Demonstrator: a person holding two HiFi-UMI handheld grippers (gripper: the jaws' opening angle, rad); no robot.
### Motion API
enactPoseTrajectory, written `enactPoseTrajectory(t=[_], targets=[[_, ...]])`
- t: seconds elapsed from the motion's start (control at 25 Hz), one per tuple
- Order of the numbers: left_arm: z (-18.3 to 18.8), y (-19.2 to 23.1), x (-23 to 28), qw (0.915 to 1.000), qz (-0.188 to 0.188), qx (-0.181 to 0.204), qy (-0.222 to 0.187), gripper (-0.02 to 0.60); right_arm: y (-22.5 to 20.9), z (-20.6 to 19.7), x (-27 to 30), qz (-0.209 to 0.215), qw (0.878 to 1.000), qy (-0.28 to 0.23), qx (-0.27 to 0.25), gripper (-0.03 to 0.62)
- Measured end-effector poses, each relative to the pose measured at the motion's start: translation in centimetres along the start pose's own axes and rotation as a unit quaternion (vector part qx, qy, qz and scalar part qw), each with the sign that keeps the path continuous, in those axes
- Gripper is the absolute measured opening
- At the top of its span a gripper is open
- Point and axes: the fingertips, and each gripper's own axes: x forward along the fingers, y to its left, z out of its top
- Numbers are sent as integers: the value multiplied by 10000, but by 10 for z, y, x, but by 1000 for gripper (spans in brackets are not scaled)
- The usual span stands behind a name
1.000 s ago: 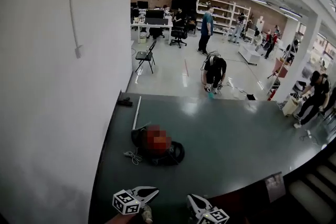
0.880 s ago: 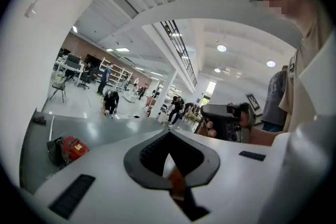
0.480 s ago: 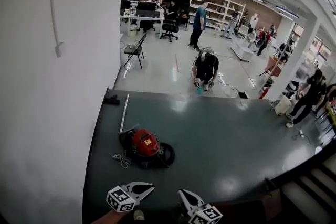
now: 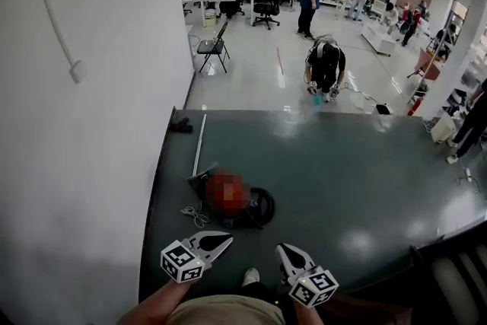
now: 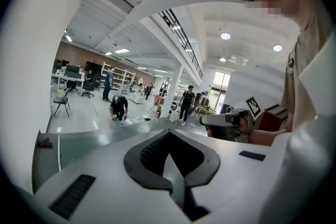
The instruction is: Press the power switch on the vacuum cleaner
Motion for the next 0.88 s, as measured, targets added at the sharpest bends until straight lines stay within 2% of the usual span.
enactPoseTrajectory(t=[0.16, 0.28, 0.44, 0.56, 0.68, 0.88], targets=[[10, 24, 27, 9992, 367, -45, 172, 2, -43, 17, 26, 169, 9998, 111, 95, 8], [12, 48, 35, 9976, 601, -246, 232, 2, -64, 25, 48, 227, 9994, 195, 189, 8], [5, 70, 38, 9954, 798, -453, 292, 2, -87, 19, 66, 214, 9984, 387, 344, 8], [-3, 96, 36, 9914, 1110, -620, 315, 3, -108, 9, 81, -30, 9982, 469, 384, 8], [-5, 126, 34, 9864, 1401, -804, 301, 3, -131, 5, 99, -418, 9972, 582, 208, 8], [-9, 175, 37, 9843, 1480, -878, 387, 3, -148, 5, 131, -761, 9929, 849, -352, 8]])
